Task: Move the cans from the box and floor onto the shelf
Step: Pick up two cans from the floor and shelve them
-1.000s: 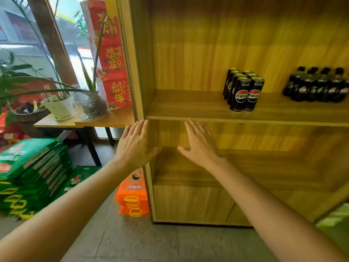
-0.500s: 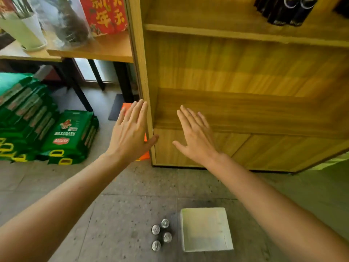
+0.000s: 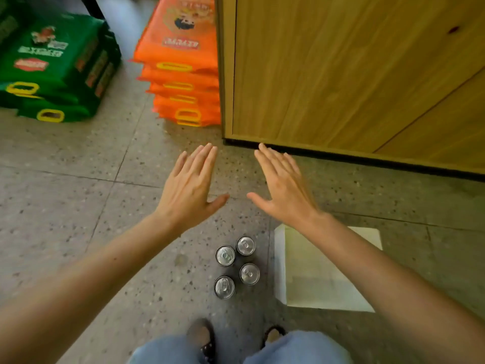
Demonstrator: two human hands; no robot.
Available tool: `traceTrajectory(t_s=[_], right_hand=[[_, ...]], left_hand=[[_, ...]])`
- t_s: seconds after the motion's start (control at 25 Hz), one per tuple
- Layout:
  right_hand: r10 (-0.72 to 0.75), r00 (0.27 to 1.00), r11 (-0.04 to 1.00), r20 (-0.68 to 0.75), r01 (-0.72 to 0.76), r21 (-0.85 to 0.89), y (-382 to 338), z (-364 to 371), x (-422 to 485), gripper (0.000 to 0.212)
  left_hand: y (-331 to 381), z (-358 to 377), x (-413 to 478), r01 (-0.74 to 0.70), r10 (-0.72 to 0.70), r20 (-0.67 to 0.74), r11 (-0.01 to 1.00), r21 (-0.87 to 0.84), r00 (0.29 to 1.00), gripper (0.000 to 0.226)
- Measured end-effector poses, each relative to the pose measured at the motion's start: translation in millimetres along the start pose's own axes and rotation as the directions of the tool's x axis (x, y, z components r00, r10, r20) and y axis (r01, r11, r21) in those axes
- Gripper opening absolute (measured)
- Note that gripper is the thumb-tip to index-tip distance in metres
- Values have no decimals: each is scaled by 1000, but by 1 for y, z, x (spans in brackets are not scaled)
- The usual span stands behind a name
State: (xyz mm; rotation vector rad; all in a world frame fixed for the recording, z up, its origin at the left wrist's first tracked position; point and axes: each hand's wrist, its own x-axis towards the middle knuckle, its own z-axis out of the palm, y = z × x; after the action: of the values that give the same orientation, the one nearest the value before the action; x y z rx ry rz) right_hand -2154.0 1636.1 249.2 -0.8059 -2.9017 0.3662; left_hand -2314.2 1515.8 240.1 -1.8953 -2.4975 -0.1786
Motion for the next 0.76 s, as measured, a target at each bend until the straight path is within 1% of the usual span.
traceTrajectory(t_s=[0.16, 0.28, 0.36, 0.48, 0.56, 0.64, 0.72, 0.76], right_hand=[[-68, 994, 997, 81, 70, -18, 25, 125, -30, 81], [-82, 989, 997, 124, 80, 20, 41, 187, -52, 80], [-65, 987, 995, 148, 53, 82, 47, 218, -66, 81], [-38, 981, 979, 190, -2, 206, 50, 246, -76, 88], [-10, 971, 954, 240, -62, 292, 51, 256, -80, 89], [27, 963, 902, 270, -139, 408, 50, 261, -79, 86], [38, 956, 841, 289, -187, 508, 50, 264, -75, 81], [28, 952, 814, 304, -198, 546, 51, 266, -72, 80]], left_hand=[[-5, 123, -40, -15, 17, 46, 999, -46, 999, 88], [-4, 187, -65, -28, 36, 50, 990, -136, 998, 87], [-1, 218, -82, -24, 38, 59, 975, -223, 998, 89], [6, 250, -105, -1, 33, 92, 945, -327, 995, 95], [12, 260, -118, 67, -3, 151, 905, -420, 989, 100], [14, 261, -120, 183, -62, 238, 826, -532, 969, 101], [13, 265, -116, 221, -67, 270, 772, -596, 961, 100], [13, 269, -114, 226, -65, 269, 745, -627, 961, 96]])
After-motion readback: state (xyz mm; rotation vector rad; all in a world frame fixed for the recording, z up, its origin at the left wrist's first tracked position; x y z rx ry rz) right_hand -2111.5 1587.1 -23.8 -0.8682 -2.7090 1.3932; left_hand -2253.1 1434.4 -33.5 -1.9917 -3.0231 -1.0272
